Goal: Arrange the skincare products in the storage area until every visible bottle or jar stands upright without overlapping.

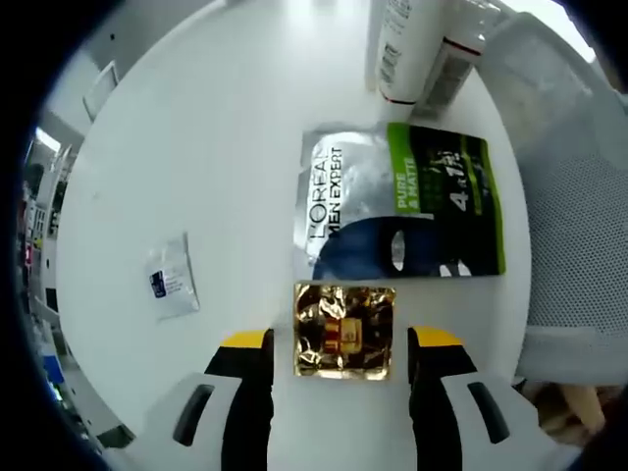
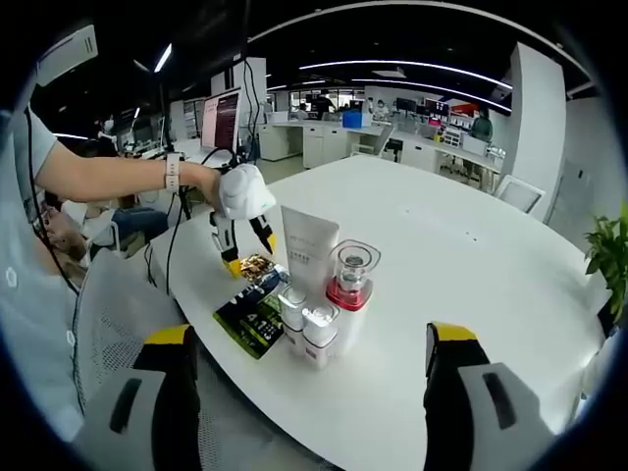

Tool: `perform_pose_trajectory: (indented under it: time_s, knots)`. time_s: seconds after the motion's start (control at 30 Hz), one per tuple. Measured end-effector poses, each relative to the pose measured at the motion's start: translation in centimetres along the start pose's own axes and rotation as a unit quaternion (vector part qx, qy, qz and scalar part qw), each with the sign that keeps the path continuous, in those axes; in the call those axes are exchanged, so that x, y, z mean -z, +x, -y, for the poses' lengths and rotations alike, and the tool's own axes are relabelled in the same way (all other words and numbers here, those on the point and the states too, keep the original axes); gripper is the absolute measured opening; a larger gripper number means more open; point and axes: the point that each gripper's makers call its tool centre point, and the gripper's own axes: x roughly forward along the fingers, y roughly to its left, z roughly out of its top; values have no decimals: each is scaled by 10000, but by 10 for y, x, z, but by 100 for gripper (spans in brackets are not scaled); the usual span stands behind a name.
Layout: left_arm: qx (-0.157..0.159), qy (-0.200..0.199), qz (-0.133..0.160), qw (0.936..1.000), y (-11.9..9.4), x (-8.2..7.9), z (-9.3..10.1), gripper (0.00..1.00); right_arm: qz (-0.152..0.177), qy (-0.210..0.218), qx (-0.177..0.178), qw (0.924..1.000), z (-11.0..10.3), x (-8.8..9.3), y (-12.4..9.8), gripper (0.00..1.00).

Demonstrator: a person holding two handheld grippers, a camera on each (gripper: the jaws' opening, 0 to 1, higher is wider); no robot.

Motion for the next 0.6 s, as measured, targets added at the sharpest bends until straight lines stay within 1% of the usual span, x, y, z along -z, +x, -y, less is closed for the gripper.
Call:
perform_pose_trajectory:
  time_s: [0.07, 0.13, 0.2, 0.27, 0.33, 0.4, 0.47, 0.5, 0.57, 0.6]
  knots:
    - [-30, -118, 164, 9998, -3, -3, 0, 51, -12, 0, 6, 10000, 0, 1, 0, 97]
    - [20, -222, 311, 9993, -7, -6, 3, 51, -17, -6, 12, 10000, 1, 1, 0, 98]
    - [-17, -310, 462, 9985, -12, -9, 3, 52, -20, -11, -11, 10000, -1, 1, 0, 98]
    - [-45, -407, 561, 9976, -16, -10, 3, 52, -4, -16, -45, 10000, -2, 1, 1, 98]
    - [-75, -416, 615, 9972, -19, -10, 4, 53, -2, -21, -64, 10000, -3, 0, 2, 98]
    - [-171, -486, 716, 9961, -23, -12, 5, 55, -49, -3, -147, 9999, -6, 1, 3, 98]
    - [-189, -557, 910, 9941, -29, -16, 8, 55, -22, -24, -136, 9999, -5, 0, 3, 98]
    - [-273, -669, 1090, 9914, -32, -21, 8, 56, -22, -32, -136, 9999, -5, 0, 3, 98]
    - [-373, -921, 1228, 9874, -36, -22, 9, 58, 7, -50, -120, 9999, -4, -1, 2, 98]
    - [-499, -994, 1323, 9850, -37, -24, 8, 60, 7, -50, -114, 9999, -4, -2, 2, 98]
